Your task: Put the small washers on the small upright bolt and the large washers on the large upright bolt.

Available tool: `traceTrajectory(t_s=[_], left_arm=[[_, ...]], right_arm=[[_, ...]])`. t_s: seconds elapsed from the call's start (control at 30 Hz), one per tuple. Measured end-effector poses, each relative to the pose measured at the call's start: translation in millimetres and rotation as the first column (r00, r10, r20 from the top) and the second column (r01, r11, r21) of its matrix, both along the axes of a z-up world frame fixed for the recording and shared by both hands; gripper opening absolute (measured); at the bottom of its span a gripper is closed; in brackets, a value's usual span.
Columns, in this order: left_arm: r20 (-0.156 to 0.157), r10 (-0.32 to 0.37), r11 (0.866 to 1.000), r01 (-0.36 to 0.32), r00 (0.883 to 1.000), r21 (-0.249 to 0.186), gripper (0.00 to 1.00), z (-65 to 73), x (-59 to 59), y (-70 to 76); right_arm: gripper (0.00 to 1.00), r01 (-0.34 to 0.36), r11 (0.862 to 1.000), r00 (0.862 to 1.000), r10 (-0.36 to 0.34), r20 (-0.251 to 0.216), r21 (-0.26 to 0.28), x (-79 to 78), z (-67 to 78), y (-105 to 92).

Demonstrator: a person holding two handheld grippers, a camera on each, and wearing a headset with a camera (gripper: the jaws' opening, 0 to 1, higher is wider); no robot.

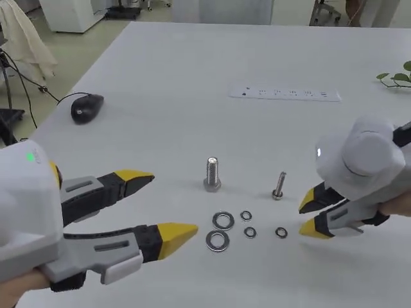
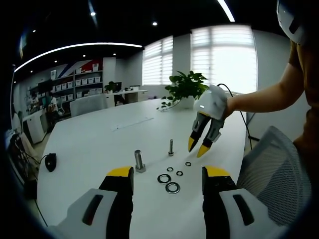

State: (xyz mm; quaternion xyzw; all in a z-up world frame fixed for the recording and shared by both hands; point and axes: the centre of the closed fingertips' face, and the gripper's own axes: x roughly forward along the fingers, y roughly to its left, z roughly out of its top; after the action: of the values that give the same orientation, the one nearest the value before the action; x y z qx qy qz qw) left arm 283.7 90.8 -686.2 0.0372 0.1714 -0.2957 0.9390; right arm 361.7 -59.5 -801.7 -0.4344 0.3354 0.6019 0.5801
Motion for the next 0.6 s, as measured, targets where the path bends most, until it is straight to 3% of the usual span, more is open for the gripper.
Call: traceTrajectory(t_s=[0.6], left_arm=[[0.013,0.007,1.000,-0.007,1.000,0.000,0.54,4.6,-3.7,2.0]], right_arm=[[0.19,-0.001,1.000,1.000,0.001,-0.024,-0.018,-3.2,-8.3,2.3]])
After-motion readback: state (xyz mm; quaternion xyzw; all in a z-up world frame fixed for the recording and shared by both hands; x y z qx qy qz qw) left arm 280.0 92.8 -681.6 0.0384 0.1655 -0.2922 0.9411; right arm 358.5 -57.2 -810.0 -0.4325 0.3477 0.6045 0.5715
